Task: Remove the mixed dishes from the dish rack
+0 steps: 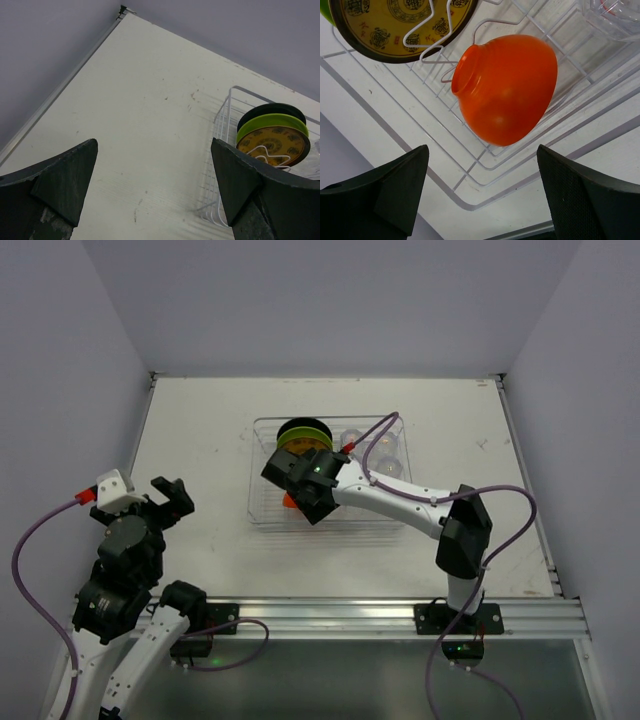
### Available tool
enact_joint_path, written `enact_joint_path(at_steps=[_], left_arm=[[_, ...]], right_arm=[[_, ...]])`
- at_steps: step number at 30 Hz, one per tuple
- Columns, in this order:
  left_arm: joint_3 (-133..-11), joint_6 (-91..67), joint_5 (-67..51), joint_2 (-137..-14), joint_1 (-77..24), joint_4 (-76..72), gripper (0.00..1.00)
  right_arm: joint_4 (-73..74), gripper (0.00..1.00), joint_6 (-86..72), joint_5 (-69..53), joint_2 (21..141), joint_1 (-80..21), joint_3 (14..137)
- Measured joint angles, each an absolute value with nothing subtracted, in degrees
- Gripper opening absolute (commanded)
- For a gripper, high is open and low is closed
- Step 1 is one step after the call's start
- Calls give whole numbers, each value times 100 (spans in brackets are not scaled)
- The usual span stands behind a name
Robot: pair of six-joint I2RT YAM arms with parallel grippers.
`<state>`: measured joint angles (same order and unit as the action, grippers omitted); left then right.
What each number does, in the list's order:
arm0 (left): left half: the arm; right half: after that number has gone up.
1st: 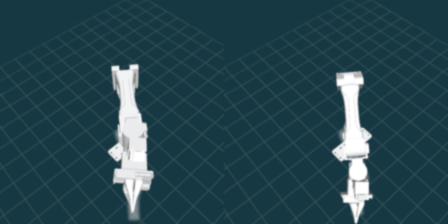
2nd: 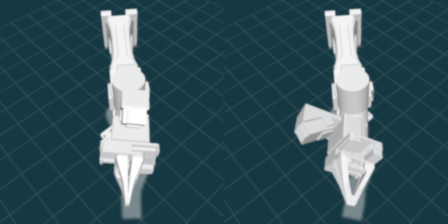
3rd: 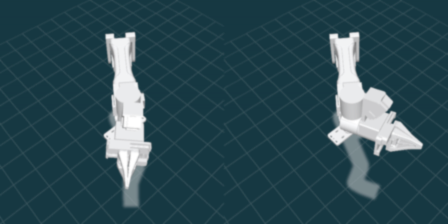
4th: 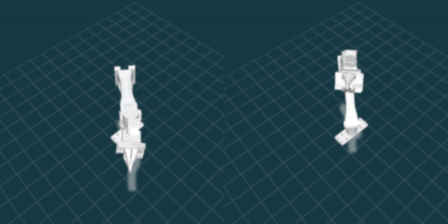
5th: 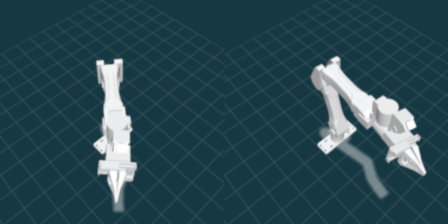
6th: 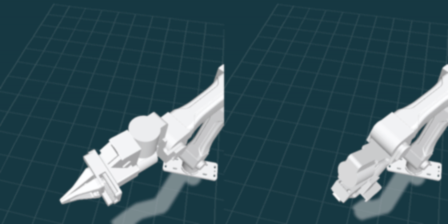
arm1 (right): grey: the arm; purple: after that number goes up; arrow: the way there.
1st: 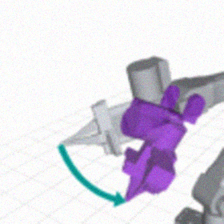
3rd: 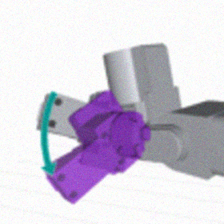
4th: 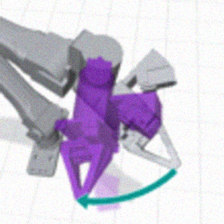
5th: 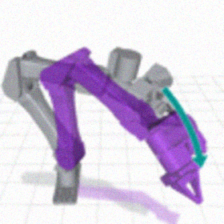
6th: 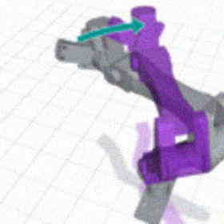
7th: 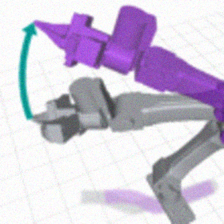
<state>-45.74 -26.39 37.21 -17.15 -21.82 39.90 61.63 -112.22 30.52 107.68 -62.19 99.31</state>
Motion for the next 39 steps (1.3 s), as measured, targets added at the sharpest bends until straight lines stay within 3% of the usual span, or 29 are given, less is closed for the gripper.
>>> enact_joint_path(at_steps=[24,39], left_arm=[[-4521,-2637,3603,-1634,-2182,3929,100],[-4510,-2593,3448,-1562,-2182,3820,100]], right_arm=[[5542,92,-11257,2908,11050,-6106,9502],[3573,94,-11365,3531,10418,-6119,8103]])
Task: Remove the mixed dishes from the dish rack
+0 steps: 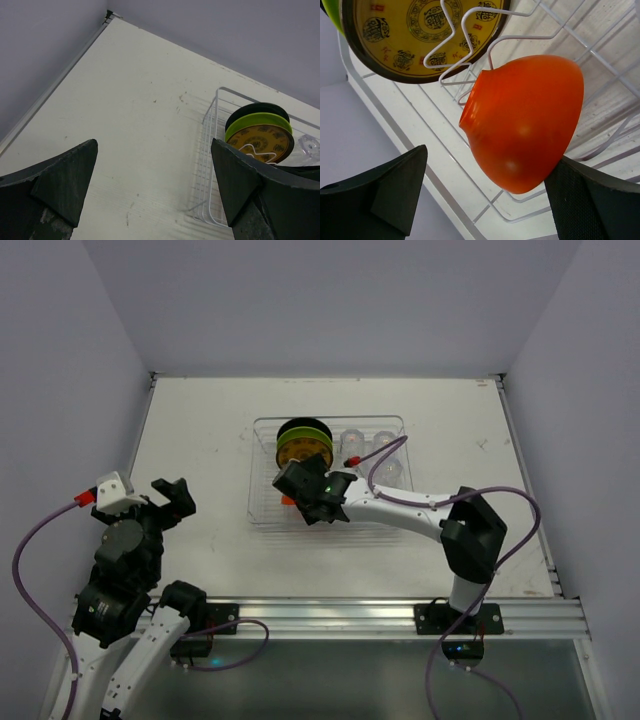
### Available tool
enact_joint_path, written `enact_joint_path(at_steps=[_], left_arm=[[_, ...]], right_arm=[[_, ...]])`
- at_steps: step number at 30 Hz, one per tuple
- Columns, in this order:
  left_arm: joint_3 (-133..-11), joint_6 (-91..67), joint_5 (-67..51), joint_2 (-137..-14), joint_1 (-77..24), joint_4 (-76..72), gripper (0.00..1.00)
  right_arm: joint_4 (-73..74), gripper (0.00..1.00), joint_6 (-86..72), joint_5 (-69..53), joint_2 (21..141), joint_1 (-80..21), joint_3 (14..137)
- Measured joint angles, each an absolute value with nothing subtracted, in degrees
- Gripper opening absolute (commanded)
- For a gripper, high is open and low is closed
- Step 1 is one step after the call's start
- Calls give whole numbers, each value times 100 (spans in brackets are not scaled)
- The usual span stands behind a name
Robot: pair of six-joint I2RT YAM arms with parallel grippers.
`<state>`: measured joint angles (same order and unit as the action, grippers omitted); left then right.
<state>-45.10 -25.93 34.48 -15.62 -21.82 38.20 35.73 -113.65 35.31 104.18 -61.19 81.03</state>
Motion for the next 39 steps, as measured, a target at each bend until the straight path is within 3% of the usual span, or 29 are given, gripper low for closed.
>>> enact_joint_path(at_steps=[13,17,24,30,39], left_arm=[[-4508,-2587,3323,-1533,-2182,3736,100],[-4508,-2587,3317,-1529,-2182,3736,100],[-4504,-2582,3317,-1511,-2182,3734,100],[-4451,-2580,3312,-1498,-2182,3730,100],[-4434,-2578,3297,-1476,-2182,3730,100]], right_arm=[[1406,89,-11467,3929,10180,-6117,7059],[1192,82,-11496,3946,10182,-6117,6971],[1175,60,-11507,3903,10189,-6130,6884],[1131,53,-11533,3865,10189,-6145,6777],[921,52,-11561,3868,10138,-6152,6606]])
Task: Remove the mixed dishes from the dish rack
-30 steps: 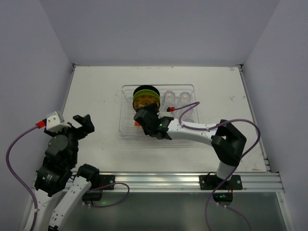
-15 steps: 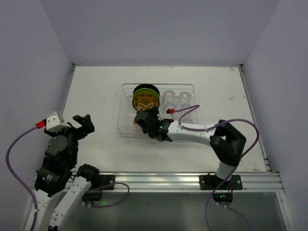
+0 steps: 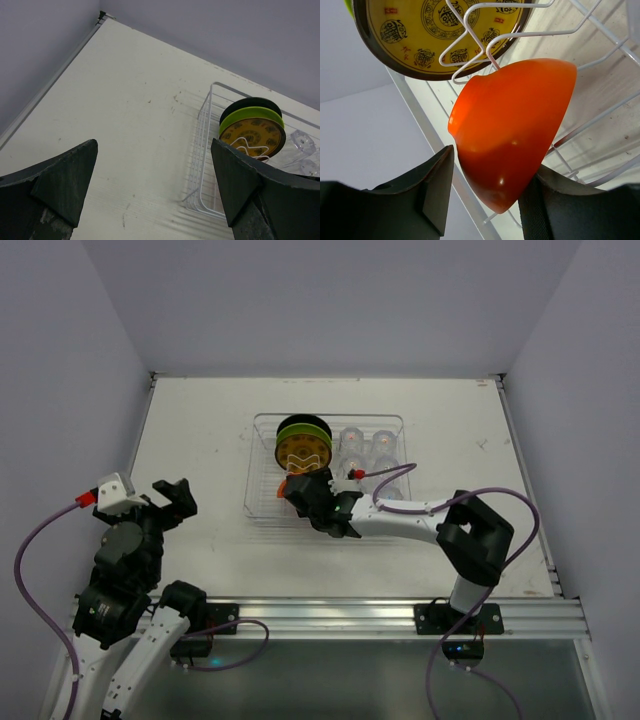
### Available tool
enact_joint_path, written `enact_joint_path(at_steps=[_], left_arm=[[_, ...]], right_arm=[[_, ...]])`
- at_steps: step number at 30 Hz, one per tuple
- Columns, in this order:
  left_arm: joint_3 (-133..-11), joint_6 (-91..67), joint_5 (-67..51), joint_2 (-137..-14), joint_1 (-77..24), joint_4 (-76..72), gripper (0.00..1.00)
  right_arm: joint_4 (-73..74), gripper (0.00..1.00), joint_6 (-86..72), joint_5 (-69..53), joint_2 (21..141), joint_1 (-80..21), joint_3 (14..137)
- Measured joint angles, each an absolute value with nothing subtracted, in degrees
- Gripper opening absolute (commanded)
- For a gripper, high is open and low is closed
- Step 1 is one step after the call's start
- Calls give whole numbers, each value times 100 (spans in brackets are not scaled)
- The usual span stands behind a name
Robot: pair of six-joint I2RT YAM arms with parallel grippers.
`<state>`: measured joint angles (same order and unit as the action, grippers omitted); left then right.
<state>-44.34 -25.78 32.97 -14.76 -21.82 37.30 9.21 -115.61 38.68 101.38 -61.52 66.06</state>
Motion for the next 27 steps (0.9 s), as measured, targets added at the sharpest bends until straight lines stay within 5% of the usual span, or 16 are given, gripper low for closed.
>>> enact_joint_path(at_steps=[27], left_arm=[[-4434,-2574,3275,-1422,-2182,3723,100]], right_arm=[[-895,57,-11579,4152,9872,-6265,5662]])
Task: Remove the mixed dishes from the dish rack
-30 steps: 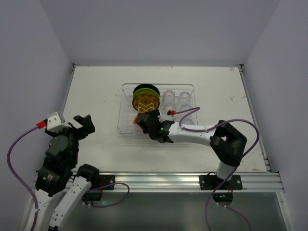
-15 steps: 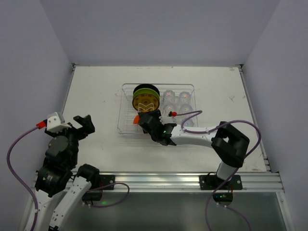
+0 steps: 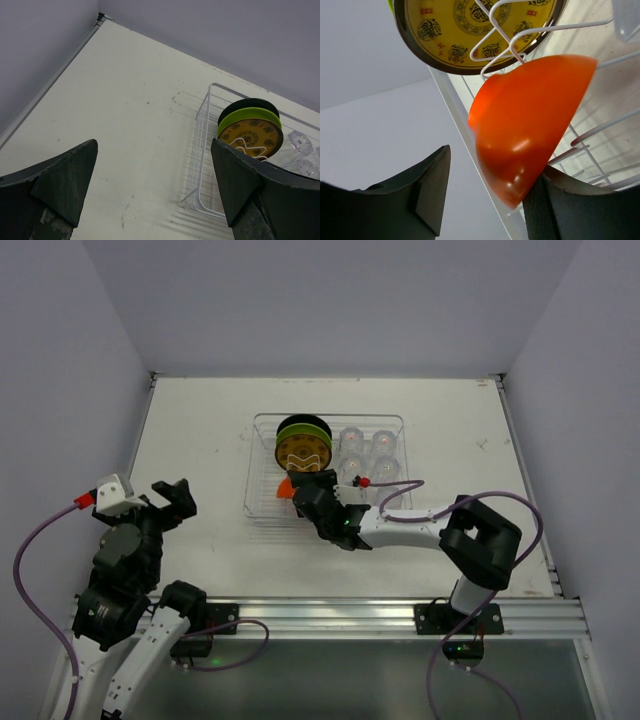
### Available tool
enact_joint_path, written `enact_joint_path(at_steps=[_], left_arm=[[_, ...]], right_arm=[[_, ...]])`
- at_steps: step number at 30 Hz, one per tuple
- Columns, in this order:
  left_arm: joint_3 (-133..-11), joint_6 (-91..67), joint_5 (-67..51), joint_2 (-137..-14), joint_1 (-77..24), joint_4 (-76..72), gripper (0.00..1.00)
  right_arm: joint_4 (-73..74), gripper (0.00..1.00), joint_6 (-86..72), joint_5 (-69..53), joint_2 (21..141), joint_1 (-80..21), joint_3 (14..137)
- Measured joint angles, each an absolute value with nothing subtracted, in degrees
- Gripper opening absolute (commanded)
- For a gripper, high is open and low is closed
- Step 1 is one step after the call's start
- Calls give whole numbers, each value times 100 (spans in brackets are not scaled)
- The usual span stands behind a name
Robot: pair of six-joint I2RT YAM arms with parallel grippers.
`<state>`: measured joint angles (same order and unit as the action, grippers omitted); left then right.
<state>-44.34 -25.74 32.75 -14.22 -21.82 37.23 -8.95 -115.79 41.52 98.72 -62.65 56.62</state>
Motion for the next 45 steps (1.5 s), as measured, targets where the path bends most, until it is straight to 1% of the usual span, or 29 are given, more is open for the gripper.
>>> enact_joint_path(at_steps=[9,10,11,15,17,20,21,22,26,27,28,29,30,37,45], left_arm=[[-4434,-2574,3264,-1404,-2182,3715,100],[-4434,-2574,3258,-1404,-2182,3715,100],[-4434,-2574,3253,-1404,-2182,3715,100],[-4431,-2574,3251,-1385,-2182,3712,100],[-4431,-2574,3249,-1369,-2182,3710,100],[-4431,-2574,3247,-1347,-2182,3701,100],[-4431,-2574,3245,-1347,-2182,3701,100],[-4431,-2574,3240,-1347,-2182,3701,100],[-4431,-2574,3236,-1345,-2182,3699,100],[-4431,-2574,3236,-1345,-2182,3699,100],[-4431,-2574,3236,-1343,-2182,3699,100],[-4431,-2574,3236,-1341,-2182,3699,100],[-4431,-2574,3236,-1339,-2182,3699,100],[-4431,-2574,3236,-1334,-2182,3699,100],[-4431,-2574,3238,-1330,-2182,3699,100]], right_arm=[[-1566,56,-11548,4388,9843,-6335,5378],[-1608,54,-11550,4397,9845,-6340,5363],[-1614,49,-11546,4399,9843,-6346,5356],[-1632,35,-11546,4394,9863,-6351,5354],[-1678,32,-11548,4388,9887,-6355,5347],[-1831,31,-11548,4381,9929,-6372,5343],[-1861,29,-11546,4381,9937,-6372,5343],[-1887,24,-11548,4379,9937,-6372,5343],[-2080,14,-11546,4379,9942,-6370,5332],[-2152,8,-11548,4381,9944,-6368,5321],[-2237,6,-11544,4383,9944,-6370,5310],[-2344,2,-11546,4383,9948,-6370,5299],[-2443,0,-11539,4383,9948,-6370,5295],[-3107,0,-11067,4392,9948,-6370,5293],[-3542,0,-10665,4392,9948,-6368,5247]])
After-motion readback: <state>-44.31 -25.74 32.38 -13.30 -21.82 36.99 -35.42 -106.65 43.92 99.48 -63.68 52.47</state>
